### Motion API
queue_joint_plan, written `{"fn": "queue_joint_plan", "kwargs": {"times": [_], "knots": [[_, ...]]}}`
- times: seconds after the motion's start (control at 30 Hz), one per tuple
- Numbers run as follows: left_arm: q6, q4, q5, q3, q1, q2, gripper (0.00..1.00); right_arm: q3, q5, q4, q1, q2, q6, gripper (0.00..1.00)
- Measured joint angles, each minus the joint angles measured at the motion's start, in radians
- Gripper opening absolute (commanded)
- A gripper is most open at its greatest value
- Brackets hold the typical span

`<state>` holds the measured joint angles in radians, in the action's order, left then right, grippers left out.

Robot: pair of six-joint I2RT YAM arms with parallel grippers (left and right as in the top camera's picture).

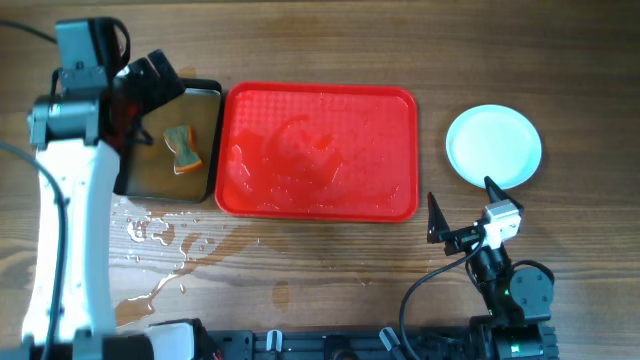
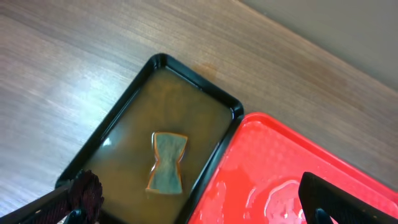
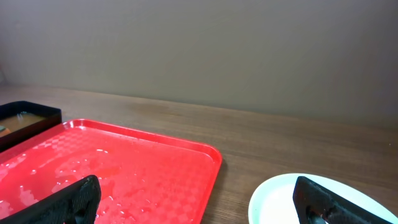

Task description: Clean dirty plates on tray and stack at the side

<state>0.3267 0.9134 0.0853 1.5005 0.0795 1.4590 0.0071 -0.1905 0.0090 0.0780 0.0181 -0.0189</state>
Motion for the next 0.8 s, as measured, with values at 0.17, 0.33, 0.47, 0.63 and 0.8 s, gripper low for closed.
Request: {"fn": "queue_joint_plan", "kwargs": {"times": [0.17,0.33,0.47,0.63,0.8], "knots": [[0.000,-0.115,-0.001,-0.174,0.000,-0.285,1.00,0.000,0.000,0.000,0.000,-0.001,0.000,1.00],[0.000,-0.365,-0.024,-0.498,0.000,-0.602,1.00,0.000,0.000,0.000,0.000,-0.001,0.000,1.00],[0.000,-0.519,-0.058,-0.752,0.000,-0.770,1.00,0.000,0.000,0.000,0.000,-0.002,0.000,1.00],[0.000,-0.689,-0.084,-0.991,0.000,-0.913,1.00,0.000,0.000,0.000,0.000,-0.002,0.000,1.00],[0.000,-0.845,-0.092,-1.183,-0.002,-1.090,1.00,0.000,0.000,0.000,0.000,-0.002,0.000,1.00]]}}
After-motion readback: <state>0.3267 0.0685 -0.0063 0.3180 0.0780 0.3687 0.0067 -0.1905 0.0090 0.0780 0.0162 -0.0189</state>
